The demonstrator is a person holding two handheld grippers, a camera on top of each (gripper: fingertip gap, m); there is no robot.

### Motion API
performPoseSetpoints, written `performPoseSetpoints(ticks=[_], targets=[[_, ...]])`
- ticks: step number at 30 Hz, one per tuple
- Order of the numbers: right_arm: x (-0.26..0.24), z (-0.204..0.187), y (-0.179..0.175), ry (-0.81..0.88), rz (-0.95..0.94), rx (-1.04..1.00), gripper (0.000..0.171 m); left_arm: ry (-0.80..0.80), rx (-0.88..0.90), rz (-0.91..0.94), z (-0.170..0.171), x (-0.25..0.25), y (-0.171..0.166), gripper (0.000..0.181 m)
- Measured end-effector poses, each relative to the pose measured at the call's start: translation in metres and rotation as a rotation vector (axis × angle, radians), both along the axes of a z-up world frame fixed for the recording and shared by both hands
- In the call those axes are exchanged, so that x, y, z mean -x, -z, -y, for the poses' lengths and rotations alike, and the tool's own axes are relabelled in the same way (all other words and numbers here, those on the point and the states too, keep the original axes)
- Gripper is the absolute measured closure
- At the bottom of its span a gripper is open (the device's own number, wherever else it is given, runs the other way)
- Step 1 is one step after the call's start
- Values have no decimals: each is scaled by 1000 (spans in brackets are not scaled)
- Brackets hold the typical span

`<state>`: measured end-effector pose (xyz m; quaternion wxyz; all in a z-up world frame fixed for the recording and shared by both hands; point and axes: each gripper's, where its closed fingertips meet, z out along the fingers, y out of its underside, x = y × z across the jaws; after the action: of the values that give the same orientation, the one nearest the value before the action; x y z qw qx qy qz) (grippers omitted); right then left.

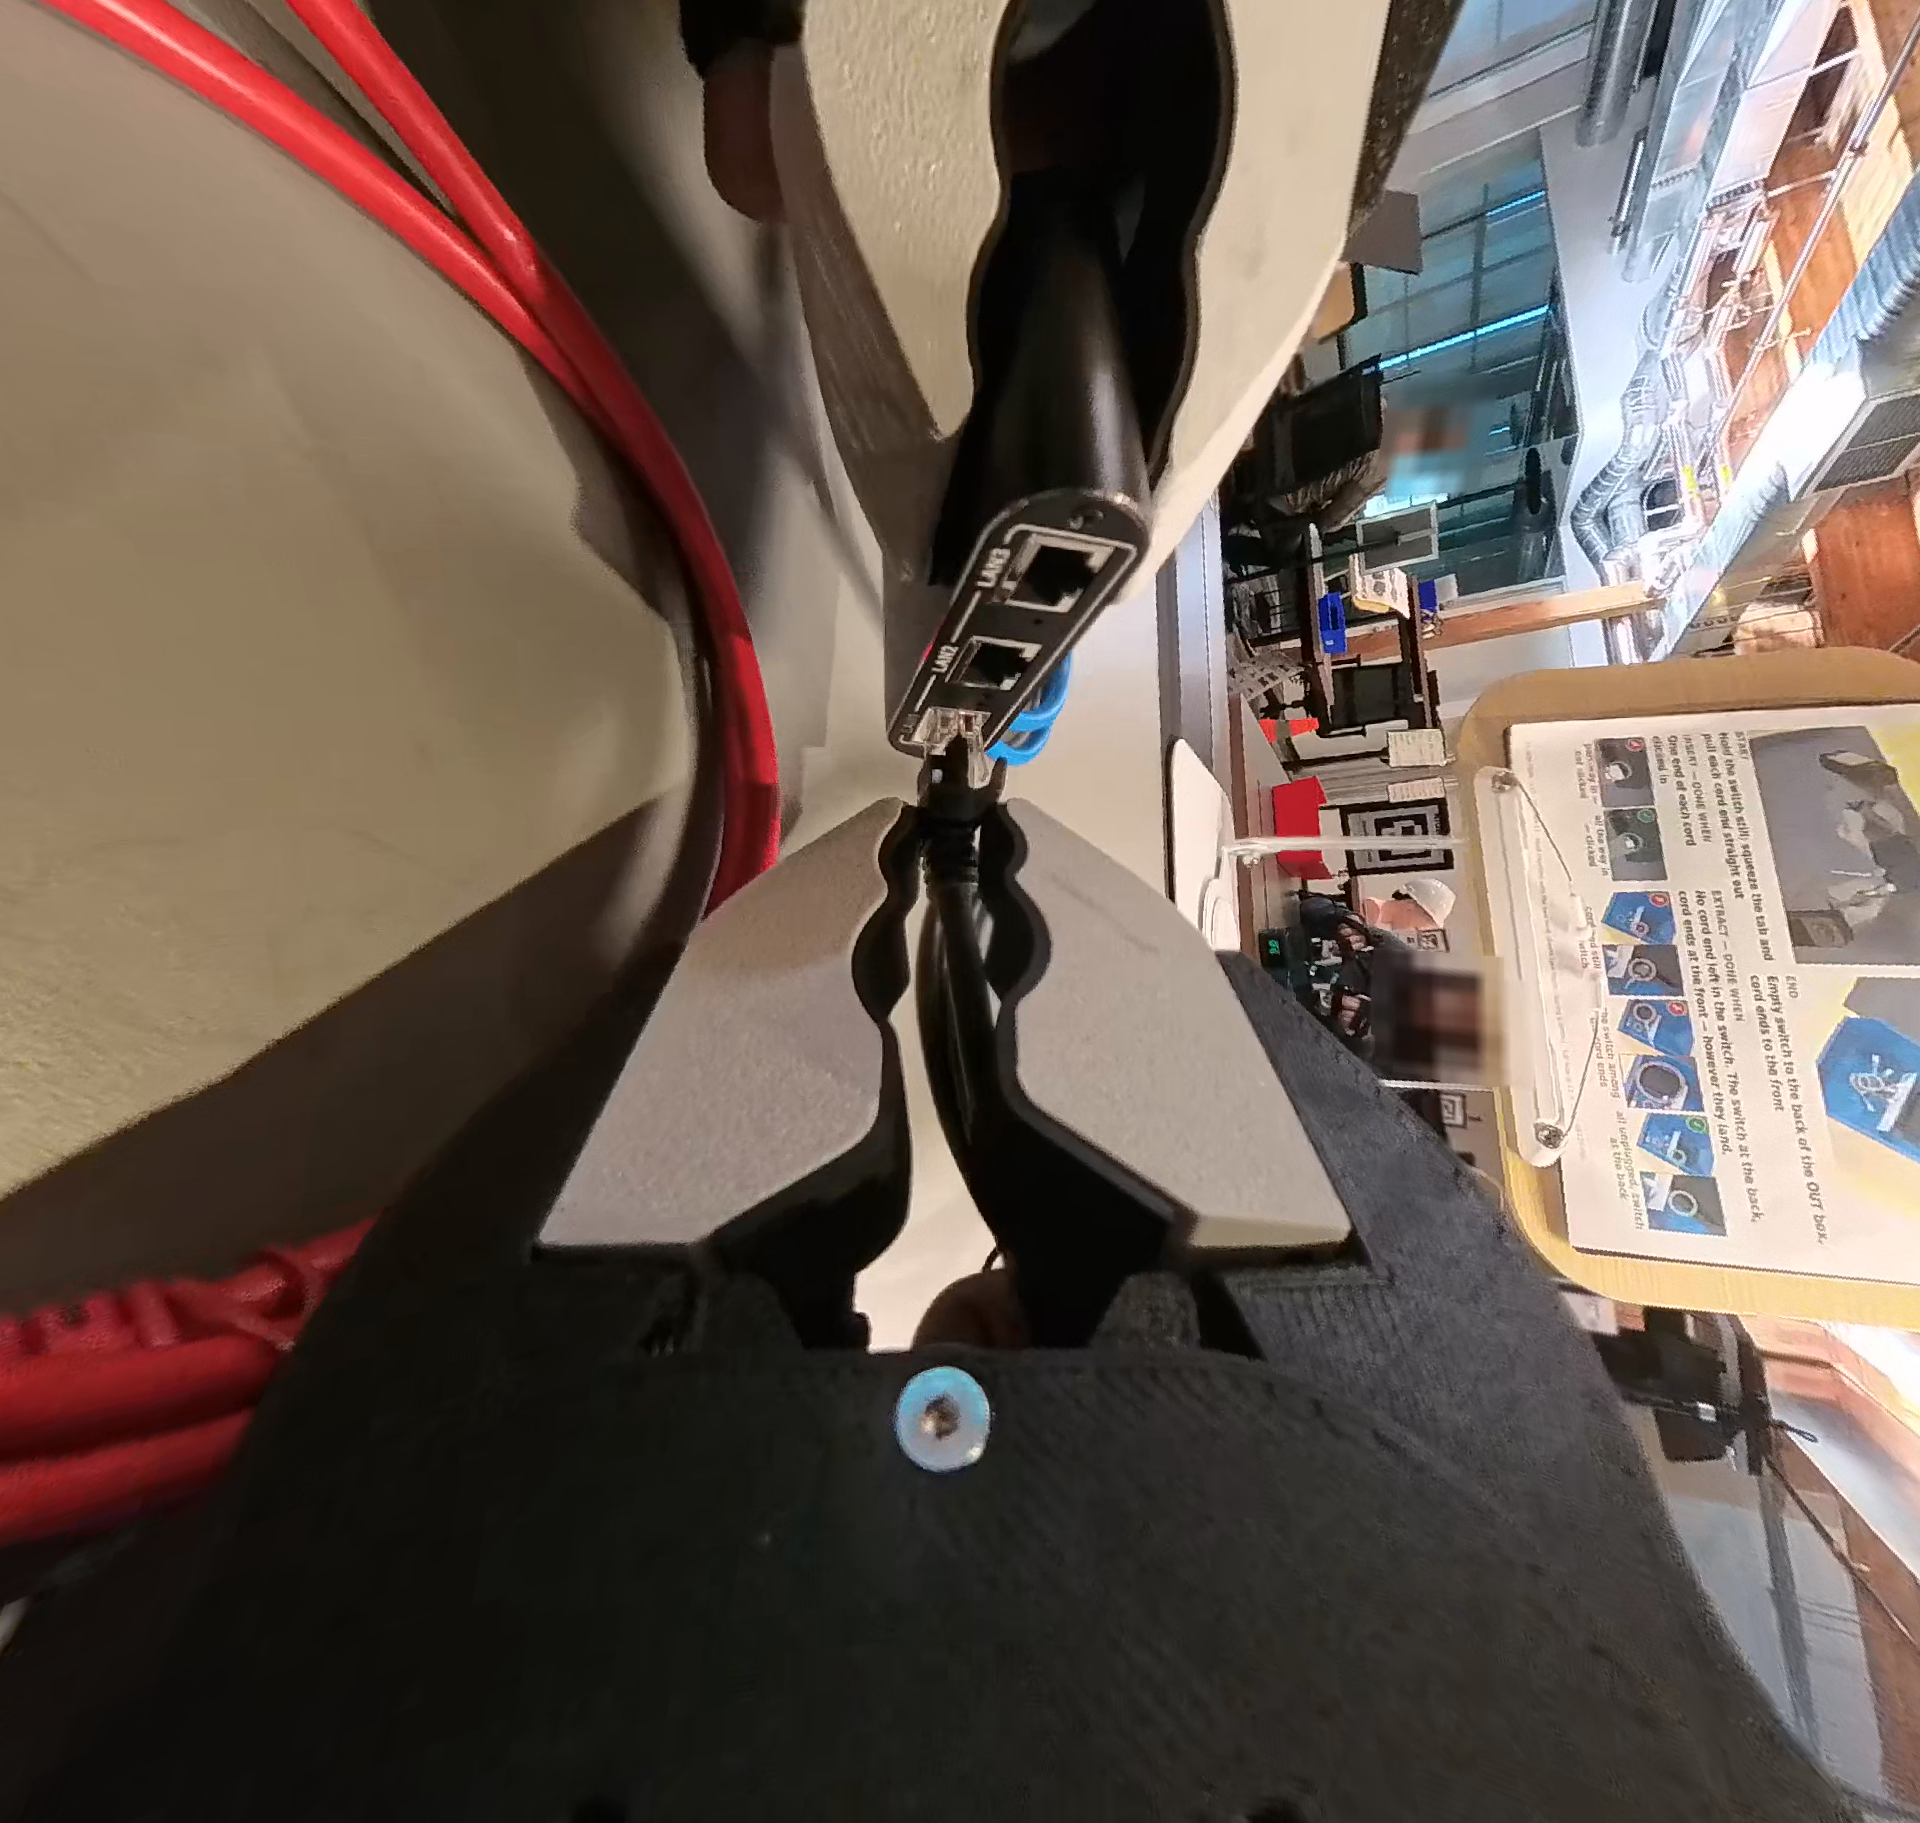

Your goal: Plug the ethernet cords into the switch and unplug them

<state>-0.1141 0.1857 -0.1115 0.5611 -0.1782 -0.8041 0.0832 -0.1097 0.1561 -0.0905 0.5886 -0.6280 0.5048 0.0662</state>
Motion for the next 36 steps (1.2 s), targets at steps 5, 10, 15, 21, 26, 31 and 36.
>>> performPoseSetpoints(ticks=[5, 10, 15, 21, 26, 31, 36], targets=[[1, 6, -8, -11, -27, -2, 160, -90, -19, -80, -7, 8, 1, 142], [6, 10, 1, 25, -5, -80, 160, -147, 81, -151, -12, 17, 26, 147], [5, 3, 1, 47, -2, -86, 160, -225, 62, -259, -19, 21, 30, 153], [5, 1, -1, 59, -11, -105, 160, -312, 48, -288, -25, 33, 27, 143], [5, 1, 4, 65, 10, -135, 160, -312, 54, -417, -23, 33, 37, 152], [2, 2, 1, 46, -4, -129, 160, -241, 13, -331, -19, 17, 27, 152], [-2, 7, -3, 2, -18, -119, 160, -191, 9, -242, -16, 11, 21, 153]])
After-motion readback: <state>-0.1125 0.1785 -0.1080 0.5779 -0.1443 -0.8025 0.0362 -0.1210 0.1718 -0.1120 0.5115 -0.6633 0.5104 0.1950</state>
